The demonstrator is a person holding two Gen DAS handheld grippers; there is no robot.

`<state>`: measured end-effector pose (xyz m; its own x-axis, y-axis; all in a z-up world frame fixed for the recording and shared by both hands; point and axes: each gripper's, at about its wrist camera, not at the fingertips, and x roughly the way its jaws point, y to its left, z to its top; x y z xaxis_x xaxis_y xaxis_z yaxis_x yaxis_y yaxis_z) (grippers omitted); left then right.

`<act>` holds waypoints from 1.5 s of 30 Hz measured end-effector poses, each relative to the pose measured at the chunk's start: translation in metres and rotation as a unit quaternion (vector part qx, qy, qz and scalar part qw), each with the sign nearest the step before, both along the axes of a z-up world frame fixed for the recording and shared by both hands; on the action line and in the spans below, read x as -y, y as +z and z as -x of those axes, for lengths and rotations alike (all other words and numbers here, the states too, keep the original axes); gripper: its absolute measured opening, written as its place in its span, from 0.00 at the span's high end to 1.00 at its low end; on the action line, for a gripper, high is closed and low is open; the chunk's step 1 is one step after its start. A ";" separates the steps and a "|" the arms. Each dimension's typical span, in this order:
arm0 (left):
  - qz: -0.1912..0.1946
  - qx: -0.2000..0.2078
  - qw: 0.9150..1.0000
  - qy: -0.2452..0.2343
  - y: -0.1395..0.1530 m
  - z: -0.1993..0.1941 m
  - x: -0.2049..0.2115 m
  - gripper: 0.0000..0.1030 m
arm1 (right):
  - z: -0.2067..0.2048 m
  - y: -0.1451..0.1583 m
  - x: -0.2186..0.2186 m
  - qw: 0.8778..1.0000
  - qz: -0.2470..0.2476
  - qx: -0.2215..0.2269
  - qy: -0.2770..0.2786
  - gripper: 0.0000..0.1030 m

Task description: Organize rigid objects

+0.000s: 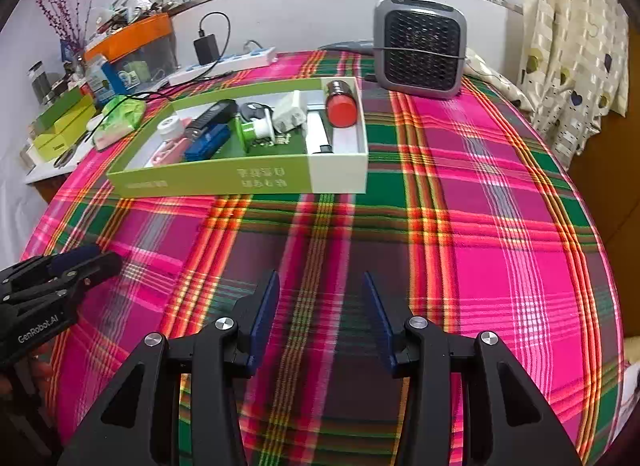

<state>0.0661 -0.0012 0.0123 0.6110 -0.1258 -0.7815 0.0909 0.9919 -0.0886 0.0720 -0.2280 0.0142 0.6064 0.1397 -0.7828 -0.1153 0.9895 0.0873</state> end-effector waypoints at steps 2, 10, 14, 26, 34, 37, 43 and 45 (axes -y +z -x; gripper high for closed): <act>-0.002 0.003 1.000 0.000 0.000 -0.001 0.001 0.59 | -0.001 -0.002 0.001 1.000 0.004 -0.005 -0.006 0.57; -0.033 0.009 0.999 0.004 -0.002 -0.005 0.009 0.59 | -0.006 -0.004 0.004 1.000 0.014 -0.006 -0.013 0.57; -0.055 0.010 0.998 0.003 -0.003 -0.004 0.014 0.59 | -0.006 -0.004 0.001 1.000 0.021 -0.006 -0.007 0.53; -0.052 0.009 0.999 0.000 -0.003 -0.005 0.016 0.58 | -0.012 -0.005 0.003 0.999 0.038 -0.008 -0.010 0.52; -0.051 0.007 0.998 0.027 0.001 -0.012 -0.009 0.58 | -0.027 -0.005 0.037 0.997 0.040 -0.013 -0.067 0.42; -0.029 -0.001 0.997 0.066 0.000 -0.021 -0.033 0.58 | -0.032 -0.005 0.047 0.996 0.040 -0.014 -0.082 0.42; -0.040 -0.001 0.993 0.110 -0.003 -0.034 -0.058 0.59 | -0.043 -0.006 0.053 0.995 0.039 -0.014 -0.089 0.38; -0.046 0.001 0.992 0.114 -0.003 -0.037 -0.062 0.59 | -0.043 -0.006 0.053 0.995 0.039 -0.014 -0.090 0.37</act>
<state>0.1033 0.0606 0.0092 0.6166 0.0881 -0.7824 -0.1365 0.9906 0.0039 0.1154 -0.2814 0.0082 0.5934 -0.0301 -0.8044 0.0652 0.9978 0.0107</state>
